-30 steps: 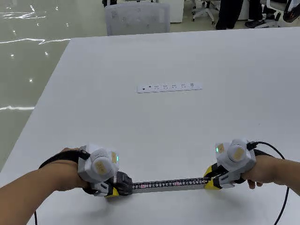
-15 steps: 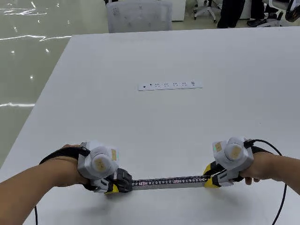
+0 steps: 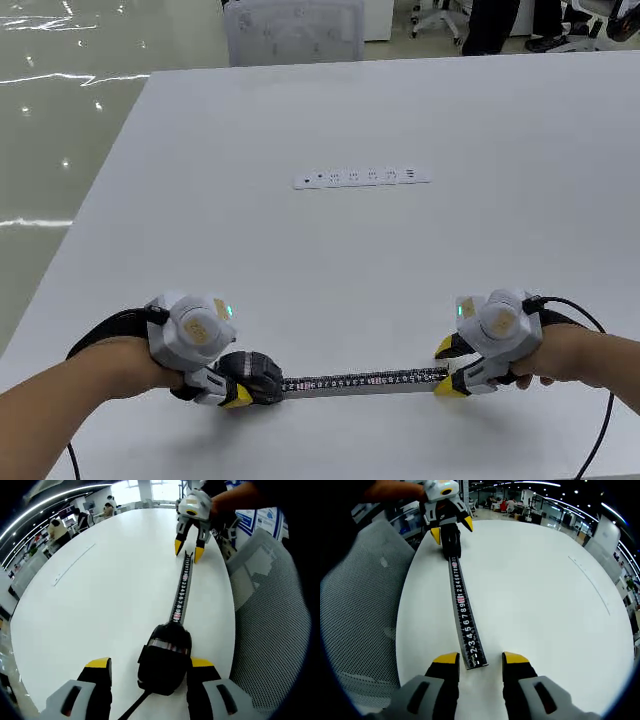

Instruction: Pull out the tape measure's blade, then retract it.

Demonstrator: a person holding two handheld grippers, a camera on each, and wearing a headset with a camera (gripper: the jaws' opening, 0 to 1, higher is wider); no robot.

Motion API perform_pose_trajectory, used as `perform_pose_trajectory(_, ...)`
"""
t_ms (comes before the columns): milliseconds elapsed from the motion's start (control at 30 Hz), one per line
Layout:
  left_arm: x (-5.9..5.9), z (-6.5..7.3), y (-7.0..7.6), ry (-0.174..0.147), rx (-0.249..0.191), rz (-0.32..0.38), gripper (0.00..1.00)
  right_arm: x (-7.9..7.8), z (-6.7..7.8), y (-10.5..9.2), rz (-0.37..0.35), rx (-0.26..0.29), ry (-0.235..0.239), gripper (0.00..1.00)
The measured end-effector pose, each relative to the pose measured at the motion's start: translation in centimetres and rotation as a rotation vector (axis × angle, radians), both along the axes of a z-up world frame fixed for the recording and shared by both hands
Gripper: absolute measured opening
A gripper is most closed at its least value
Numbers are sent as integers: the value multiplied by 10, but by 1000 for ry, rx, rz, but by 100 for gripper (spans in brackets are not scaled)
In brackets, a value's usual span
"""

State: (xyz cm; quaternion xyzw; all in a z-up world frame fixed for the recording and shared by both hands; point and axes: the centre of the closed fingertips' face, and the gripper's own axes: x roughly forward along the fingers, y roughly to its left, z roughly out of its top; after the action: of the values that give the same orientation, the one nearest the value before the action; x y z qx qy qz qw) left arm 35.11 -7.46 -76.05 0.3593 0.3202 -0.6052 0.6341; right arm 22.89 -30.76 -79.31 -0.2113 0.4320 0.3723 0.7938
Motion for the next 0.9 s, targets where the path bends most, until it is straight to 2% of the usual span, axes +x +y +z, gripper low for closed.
perform_pose_trajectory(33,0,1,1,14,-14,25,59,0,1,-1,-13,0,-5,33)
perform_pose_trajectory(67,-1,2,3,41,-22,57,58,-1,1,-3,-30,0,-8,35)
perform_pose_trajectory(100,-3,2,4,81,-43,92,58,-3,2,-6,-50,4,-12,37)
perform_pose_trajectory(167,0,5,7,89,-87,136,61,-5,3,-11,-98,9,-28,43)
perform_pose_trajectory(233,-5,8,8,145,-130,173,69,-6,6,-11,-155,45,-46,44)
perform_pose_trajectory(267,-6,11,11,159,-161,208,71,-7,11,-10,-192,77,-71,45)
perform_pose_trajectory(300,-6,11,14,159,-172,227,72,-10,13,-9,-198,82,-79,46)
perform_pose_trajectory(367,-3,8,23,126,-190,260,77,-17,10,-13,-249,97,-91,48)
perform_pose_trajectory(400,-1,7,27,108,-189,288,84,-19,10,-13,-268,109,-95,48)
perform_pose_trajectory(433,-3,3,32,106,-183,306,97,-25,11,-14,-286,115,-100,48)
perform_pose_trajectory(467,-6,2,37,107,-169,309,98,-28,11,-15,-295,115,-109,48)
perform_pose_trajectory(500,-6,1,40,92,-189,318,99,-30,12,-18,-322,119,-122,49)
perform_pose_trajectory(567,-6,0,45,88,-204,351,100,-33,13,-21,-359,120,-135,50)
perform_pose_trajectory(633,-7,4,48,100,-263,408,100,-37,17,-23,-378,115,-163,54)
perform_pose_trajectory(700,-6,10,51,88,-321,446,100,-40,24,-25,-412,125,-192,58)
perform_pose_trajectory(800,-10,20,53,75,-380,469,100,-47,31,-31,-445,128,-212,64)
perform_pose_trajectory(867,-12,30,53,96,-441,499,100,-54,34,-34,-452,127,-220,69)
perform_pose_trajectory(900,-11,32,54,90,-457,507,100,-57,34,-35,-454,125,-223,70)
